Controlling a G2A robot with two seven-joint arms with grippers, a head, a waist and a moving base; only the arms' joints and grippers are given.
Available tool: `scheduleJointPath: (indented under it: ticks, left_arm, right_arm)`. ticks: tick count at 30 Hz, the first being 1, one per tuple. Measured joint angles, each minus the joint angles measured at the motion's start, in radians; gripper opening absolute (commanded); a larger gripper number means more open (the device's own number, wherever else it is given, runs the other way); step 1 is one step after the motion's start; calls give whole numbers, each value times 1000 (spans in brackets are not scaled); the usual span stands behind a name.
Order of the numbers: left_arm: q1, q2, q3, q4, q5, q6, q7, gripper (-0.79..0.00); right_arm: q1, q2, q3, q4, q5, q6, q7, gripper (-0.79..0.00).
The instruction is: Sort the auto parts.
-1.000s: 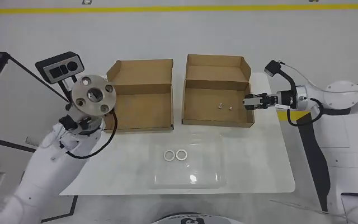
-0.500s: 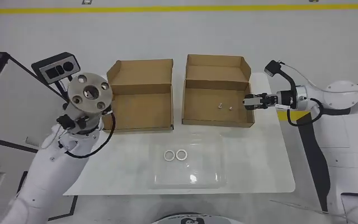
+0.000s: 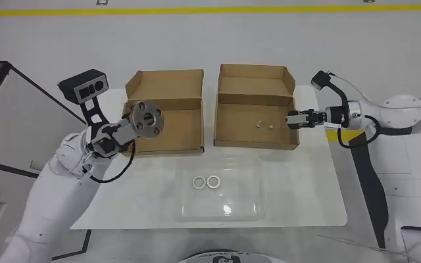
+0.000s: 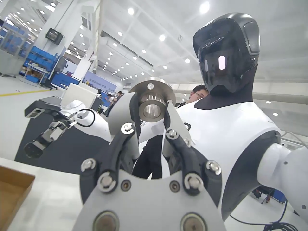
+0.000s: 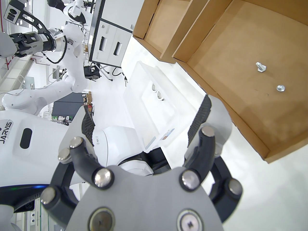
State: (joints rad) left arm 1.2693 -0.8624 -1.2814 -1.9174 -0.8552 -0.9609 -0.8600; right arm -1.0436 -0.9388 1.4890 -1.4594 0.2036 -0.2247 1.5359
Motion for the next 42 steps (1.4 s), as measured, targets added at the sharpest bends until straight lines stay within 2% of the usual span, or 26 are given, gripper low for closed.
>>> scheduleJointPath:
  ticks: [10, 19, 26, 32, 42]
  left_arm:
    - [4, 18, 2, -19, -135, -26, 26, -785]
    - [24, 8, -65, -29, -285, 49, -49, -785]
    - [51, -32, -169, -22, -361, 173, -174, -785]
    - [70, -77, -242, -19, -323, 259, -260, -785]
    - [75, -141, -304, -35, -191, 350, -351, -785]
  right_arm:
    - [0, 0, 0, 0, 0, 0, 0, 0]
    - [0, 0, 0, 0, 0, 0, 0, 0]
    - [0, 0, 0, 0, 0, 0, 0, 0]
    - [0, 0, 0, 0, 0, 0, 0, 0]
    - [0, 0, 0, 0, 0, 0, 0, 0]
